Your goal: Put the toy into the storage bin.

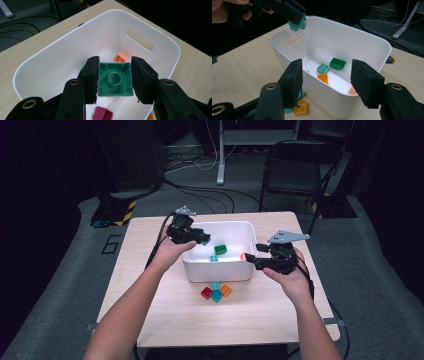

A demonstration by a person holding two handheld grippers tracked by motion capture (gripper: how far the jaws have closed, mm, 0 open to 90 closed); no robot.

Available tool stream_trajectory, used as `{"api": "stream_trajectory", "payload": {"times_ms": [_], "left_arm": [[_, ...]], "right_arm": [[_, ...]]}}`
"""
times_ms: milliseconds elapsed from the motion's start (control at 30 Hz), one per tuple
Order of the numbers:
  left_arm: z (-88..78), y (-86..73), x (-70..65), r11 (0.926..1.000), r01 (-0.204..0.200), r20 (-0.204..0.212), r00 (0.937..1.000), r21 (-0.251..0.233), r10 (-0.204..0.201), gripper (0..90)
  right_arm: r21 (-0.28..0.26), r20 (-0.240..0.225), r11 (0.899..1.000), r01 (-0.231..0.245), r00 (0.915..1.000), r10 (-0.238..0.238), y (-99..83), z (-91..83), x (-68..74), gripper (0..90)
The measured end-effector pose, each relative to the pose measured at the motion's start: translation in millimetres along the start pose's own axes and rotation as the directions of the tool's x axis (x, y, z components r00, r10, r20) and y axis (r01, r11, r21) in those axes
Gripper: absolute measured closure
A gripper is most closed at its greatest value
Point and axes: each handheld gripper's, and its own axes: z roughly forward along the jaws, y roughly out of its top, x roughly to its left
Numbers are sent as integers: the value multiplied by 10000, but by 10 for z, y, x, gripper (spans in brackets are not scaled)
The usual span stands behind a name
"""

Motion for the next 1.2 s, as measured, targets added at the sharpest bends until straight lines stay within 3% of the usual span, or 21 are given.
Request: {"api": "stream_trajectory", "payload": {"times_ms": [633,1200], "left_arm": [[576,205,49,9990,-179,-16,9998,411,179,586],[841,201,202,9965,-77,-452,9989,836,115,585]], "right_arm": [[-159,6,9999,-52,10000,52,4,-34,-30,424],[-139,-47,9999,-52,10000,51,2,-18,-39,424]]}}
